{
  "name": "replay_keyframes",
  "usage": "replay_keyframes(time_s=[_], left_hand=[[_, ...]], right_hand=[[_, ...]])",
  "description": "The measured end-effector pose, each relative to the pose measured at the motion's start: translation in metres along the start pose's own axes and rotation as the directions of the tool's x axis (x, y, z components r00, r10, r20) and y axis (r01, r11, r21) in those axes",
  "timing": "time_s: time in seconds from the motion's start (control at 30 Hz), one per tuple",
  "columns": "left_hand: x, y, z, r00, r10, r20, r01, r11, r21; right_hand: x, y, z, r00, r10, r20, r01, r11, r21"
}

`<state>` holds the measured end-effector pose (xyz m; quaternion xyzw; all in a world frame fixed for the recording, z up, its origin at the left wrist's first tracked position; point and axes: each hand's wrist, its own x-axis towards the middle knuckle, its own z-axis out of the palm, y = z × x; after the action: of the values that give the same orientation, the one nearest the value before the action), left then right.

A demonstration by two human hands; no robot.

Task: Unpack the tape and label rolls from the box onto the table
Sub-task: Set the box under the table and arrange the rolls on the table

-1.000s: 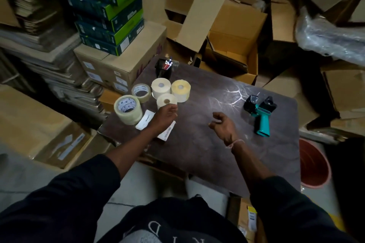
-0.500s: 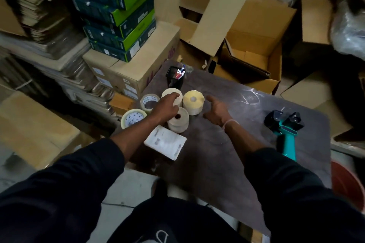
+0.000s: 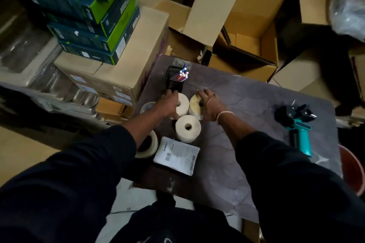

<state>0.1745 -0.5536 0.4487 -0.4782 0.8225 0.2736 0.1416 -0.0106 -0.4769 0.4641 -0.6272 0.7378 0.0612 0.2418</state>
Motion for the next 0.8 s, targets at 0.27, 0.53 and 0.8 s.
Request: replay_keyframes(time_s=[0.27,0.53,0.8], left_hand=[[0.005,-0.006,0.001,0.993,0.043,-0.109,-0.044,0.999,-0.007],[0.021,0.014,-0.003,0.984,0.108,-0.144,-0.105,0.994,0.028],[0.049,0.073,0.003,0.973,0.147,-0.18,-0.138,0.988,0.063]], right_hand=[[0.009,0.002,-0.002,0.999,-0.007,-0.039,0.009,0.999,0.042],[0.003,0.057,-0.001,0.993,0.093,-0.071,-0.083,0.987,0.141],[0.014,0.105,-0.012,0.968,0.226,-0.107,-0.194,0.95,0.245]])
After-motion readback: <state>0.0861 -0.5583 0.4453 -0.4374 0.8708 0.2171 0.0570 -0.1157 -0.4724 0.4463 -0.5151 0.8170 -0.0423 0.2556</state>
